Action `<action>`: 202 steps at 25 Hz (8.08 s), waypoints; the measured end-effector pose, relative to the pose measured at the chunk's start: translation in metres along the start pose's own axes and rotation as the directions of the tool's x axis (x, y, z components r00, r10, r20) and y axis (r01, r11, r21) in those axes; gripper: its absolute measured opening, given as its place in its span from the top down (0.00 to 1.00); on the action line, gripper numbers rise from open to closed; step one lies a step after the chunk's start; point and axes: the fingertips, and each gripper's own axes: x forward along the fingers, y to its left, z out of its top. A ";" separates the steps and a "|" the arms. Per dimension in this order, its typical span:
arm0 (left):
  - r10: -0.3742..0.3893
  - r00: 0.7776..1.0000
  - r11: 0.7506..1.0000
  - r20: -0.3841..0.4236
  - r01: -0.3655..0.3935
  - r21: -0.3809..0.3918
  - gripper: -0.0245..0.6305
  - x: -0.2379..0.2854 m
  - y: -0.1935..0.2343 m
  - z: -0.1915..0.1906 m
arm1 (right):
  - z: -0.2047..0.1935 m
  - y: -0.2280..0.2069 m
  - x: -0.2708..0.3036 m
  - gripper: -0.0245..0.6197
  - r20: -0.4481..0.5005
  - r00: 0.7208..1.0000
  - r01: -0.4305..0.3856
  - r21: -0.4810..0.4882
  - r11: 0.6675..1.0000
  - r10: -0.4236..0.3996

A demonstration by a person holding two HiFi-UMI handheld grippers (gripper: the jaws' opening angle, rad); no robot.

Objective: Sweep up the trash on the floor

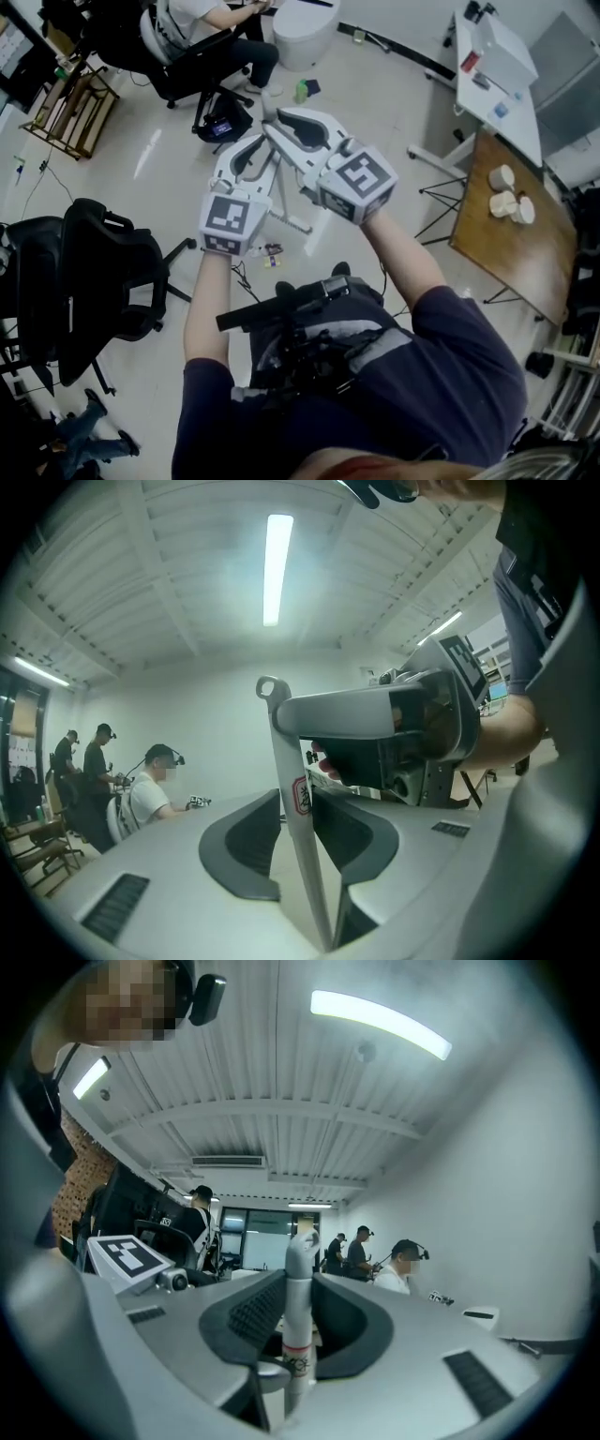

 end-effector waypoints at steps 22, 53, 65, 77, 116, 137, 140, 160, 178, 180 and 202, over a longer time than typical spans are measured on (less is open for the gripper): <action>-0.197 0.978 0.977 -0.072 0.202 0.063 0.80 0.208 -0.160 0.027 | -0.008 -0.196 -0.175 0.80 0.003 0.963 0.269 0.017 0.963 -0.269; -0.830 0.552 0.539 -0.077 0.830 0.144 0.81 0.410 -0.315 -0.001 | -0.071 -0.386 -0.341 0.80 -0.138 0.495 0.864 -0.029 0.503 -0.858; -0.824 0.516 0.499 -0.234 0.856 0.134 0.81 0.454 -0.379 -0.064 | -0.144 -0.419 -0.406 0.80 -0.228 0.442 0.896 0.064 0.439 -0.868; -0.791 0.532 0.528 -0.301 0.843 0.103 0.81 0.504 -0.431 -0.113 | -0.199 -0.459 -0.458 0.80 -0.322 0.432 0.898 0.070 0.434 -0.842; -0.855 0.373 0.390 -0.361 0.920 0.029 0.82 0.548 -0.570 -0.159 | -0.261 -0.486 -0.612 0.78 -0.411 0.167 0.978 -0.046 0.203 -0.896; -0.870 0.323 0.344 -0.372 0.939 0.012 0.83 0.543 -0.574 -0.167 | -0.247 -0.455 -0.618 0.76 -0.418 0.094 0.984 -0.100 0.149 -0.904; -0.872 0.326 0.342 -0.366 0.939 0.022 0.83 0.542 -0.572 -0.164 | -0.245 -0.442 -0.621 0.76 -0.422 0.082 0.985 -0.104 0.138 -0.903; -0.849 0.527 0.511 -0.042 0.838 0.193 0.84 0.523 -0.420 0.033 | -0.147 -0.438 -0.524 0.76 -0.279 0.205 0.951 -0.169 0.258 -0.938; -0.771 0.628 0.636 0.108 0.753 0.168 0.96 0.437 -0.298 0.118 | -0.012 -0.382 -0.378 0.95 -0.062 0.545 0.820 -0.167 0.547 -0.836; -0.760 0.644 0.648 0.087 0.739 0.185 0.96 0.438 -0.293 0.117 | -0.003 -0.383 -0.373 0.95 -0.033 0.582 0.800 -0.156 0.579 -0.813; -0.192 0.977 0.981 -0.089 0.192 -0.003 0.96 0.353 -0.228 0.085 | -0.012 -0.342 -0.330 0.95 0.012 0.992 0.129 -0.045 0.991 -0.128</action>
